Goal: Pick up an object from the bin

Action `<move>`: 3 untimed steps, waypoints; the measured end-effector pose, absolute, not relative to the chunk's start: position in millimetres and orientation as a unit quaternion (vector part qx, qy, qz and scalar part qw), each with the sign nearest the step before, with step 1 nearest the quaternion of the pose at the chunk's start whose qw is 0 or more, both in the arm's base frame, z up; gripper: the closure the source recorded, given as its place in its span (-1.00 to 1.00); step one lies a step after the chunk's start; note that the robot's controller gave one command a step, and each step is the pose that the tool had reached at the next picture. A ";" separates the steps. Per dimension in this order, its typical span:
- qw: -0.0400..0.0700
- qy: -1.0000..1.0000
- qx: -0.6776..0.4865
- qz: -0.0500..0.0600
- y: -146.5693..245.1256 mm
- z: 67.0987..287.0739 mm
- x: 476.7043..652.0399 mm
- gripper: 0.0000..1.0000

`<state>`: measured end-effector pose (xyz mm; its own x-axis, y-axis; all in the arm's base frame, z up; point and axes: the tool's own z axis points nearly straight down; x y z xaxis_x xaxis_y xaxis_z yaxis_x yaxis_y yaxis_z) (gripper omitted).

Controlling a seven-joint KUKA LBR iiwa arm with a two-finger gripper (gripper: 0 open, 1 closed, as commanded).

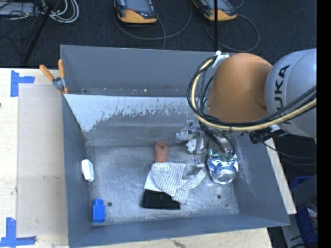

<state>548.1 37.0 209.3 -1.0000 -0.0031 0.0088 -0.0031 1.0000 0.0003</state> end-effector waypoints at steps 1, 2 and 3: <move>0.001 -1.000 0.001 0.000 36.9 213.1 549.6 -1.00; -0.004 -1.000 0.030 0.000 50.6 177.5 576.8 -1.00; -0.003 -0.993 0.119 -0.002 95.0 80.3 612.3 1.00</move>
Offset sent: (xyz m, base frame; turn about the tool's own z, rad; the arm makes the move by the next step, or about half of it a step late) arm 0.0640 0.0356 -0.0961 -0.1522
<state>612.3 95.0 80.3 -0.9715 -0.2370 -0.0060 -0.2370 0.9715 0.0030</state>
